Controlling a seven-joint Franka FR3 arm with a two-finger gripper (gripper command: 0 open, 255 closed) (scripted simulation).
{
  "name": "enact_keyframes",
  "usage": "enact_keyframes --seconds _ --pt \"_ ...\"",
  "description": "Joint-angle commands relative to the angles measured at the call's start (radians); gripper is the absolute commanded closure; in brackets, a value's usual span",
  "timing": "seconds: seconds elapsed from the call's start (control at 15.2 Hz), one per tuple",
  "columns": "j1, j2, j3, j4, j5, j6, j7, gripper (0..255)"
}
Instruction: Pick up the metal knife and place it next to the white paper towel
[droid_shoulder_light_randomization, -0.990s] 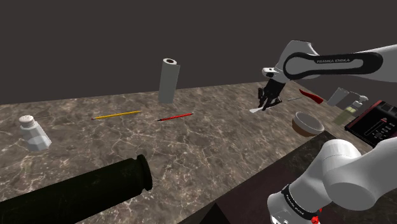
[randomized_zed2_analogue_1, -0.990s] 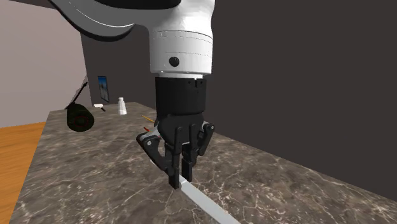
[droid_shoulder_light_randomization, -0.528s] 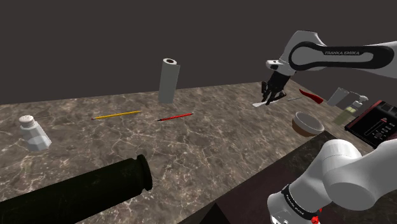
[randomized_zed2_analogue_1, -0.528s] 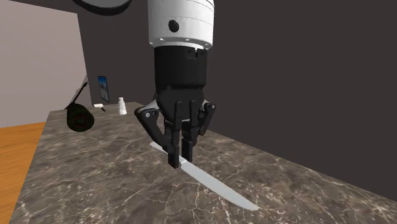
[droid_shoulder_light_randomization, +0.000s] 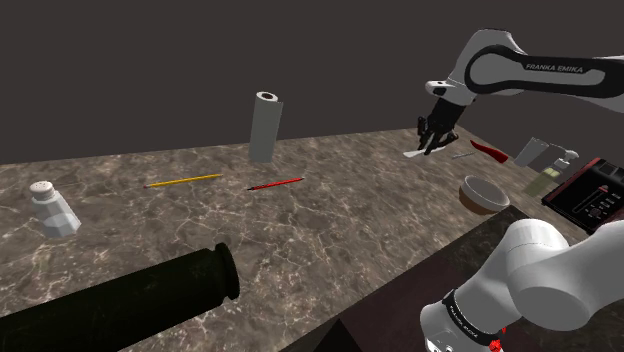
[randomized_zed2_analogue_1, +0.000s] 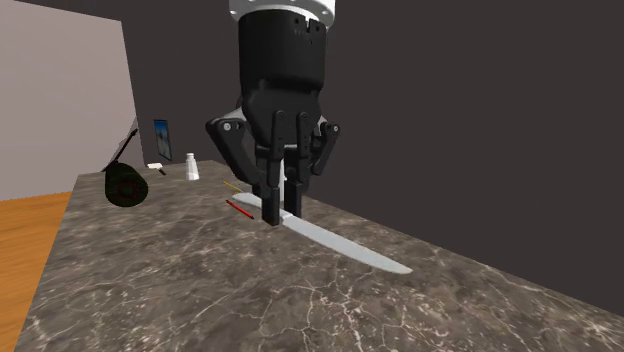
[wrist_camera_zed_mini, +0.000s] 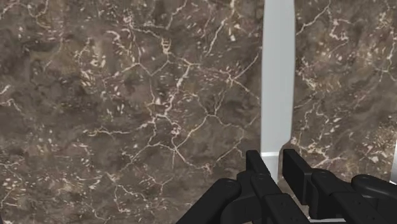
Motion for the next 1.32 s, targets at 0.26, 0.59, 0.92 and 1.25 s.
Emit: enact_keyframes --seconds 0.26,0.59,0.92,1.25 --pt "0.004 -0.008 0.022 0.073 0.012 -0.082 -0.002 255" --pt "0.008 -0.007 0.036 0.140 0.022 -0.148 -0.006 255" --pt "0.014 0.001 0.048 0.211 0.033 -0.212 -0.011 255" --pt "0.020 0.014 0.057 0.287 0.044 -0.276 -0.018 255"
